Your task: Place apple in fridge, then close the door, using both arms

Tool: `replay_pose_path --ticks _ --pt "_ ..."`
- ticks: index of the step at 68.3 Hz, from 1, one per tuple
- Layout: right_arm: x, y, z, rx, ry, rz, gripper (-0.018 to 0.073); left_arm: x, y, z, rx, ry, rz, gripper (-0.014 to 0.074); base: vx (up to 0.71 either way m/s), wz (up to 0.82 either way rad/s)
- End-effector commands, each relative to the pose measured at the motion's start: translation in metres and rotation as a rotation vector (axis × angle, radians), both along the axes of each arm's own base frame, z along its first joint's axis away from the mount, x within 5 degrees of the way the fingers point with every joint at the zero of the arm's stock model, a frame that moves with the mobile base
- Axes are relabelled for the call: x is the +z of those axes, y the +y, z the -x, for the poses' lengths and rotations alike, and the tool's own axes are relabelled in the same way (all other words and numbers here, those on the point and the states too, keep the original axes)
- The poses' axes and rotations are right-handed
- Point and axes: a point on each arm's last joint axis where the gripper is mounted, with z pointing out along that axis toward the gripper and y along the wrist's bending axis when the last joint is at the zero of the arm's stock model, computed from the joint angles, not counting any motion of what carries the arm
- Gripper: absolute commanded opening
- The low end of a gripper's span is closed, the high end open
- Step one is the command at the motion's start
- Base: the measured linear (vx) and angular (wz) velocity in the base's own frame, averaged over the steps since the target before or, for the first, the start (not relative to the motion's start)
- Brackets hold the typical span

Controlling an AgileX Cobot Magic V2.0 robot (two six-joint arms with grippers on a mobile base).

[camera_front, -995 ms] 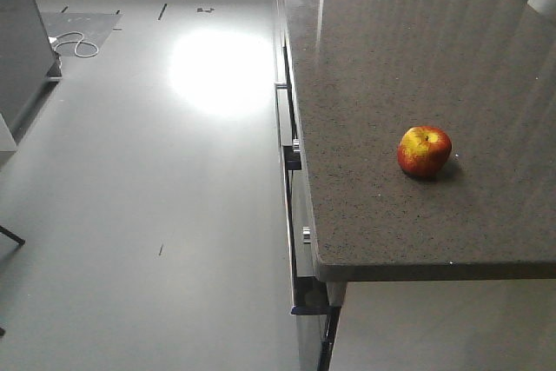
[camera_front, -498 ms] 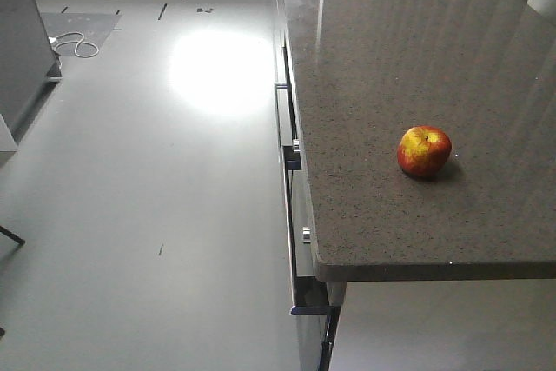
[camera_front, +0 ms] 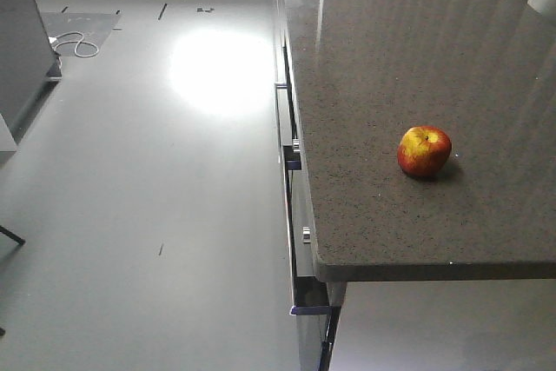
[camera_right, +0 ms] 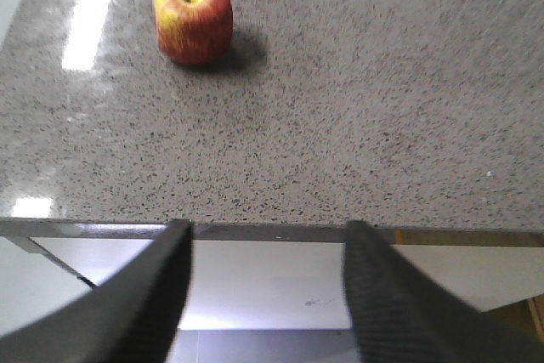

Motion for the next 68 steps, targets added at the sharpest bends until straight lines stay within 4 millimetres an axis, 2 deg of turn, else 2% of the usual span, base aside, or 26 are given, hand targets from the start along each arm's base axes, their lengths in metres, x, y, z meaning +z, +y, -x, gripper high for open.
replay_pose_path --ticks 1,8,15,45,68 --pt "0.01 0.0 -0.019 0.011 -0.072 0.013 0.0542 0.013 0.0 0.003 -0.008 -0.1 0.026 -0.0006 0.0 0.0" --pt "0.007 0.001 -0.035 0.011 -0.029 -0.013 0.0625 0.013 0.0 0.003 -0.008 -0.1 0.026 -0.0006 0.0 0.0" --pt "0.005 0.002 -0.052 0.013 0.011 -0.024 0.0659 0.013 0.0 0.003 -0.008 -0.1 0.026 -0.0006 0.0 0.0" --pt "0.009 0.009 -0.124 0.09 0.085 -0.065 0.0648 0.013 0.0 0.003 -0.008 -0.1 0.026 -0.0006 0.0 0.0" --pt "-0.006 0.019 -0.185 0.168 0.176 -0.096 0.0641 0.013 0.0 0.003 -0.008 -0.1 0.026 -0.0006 0.0 0.0"
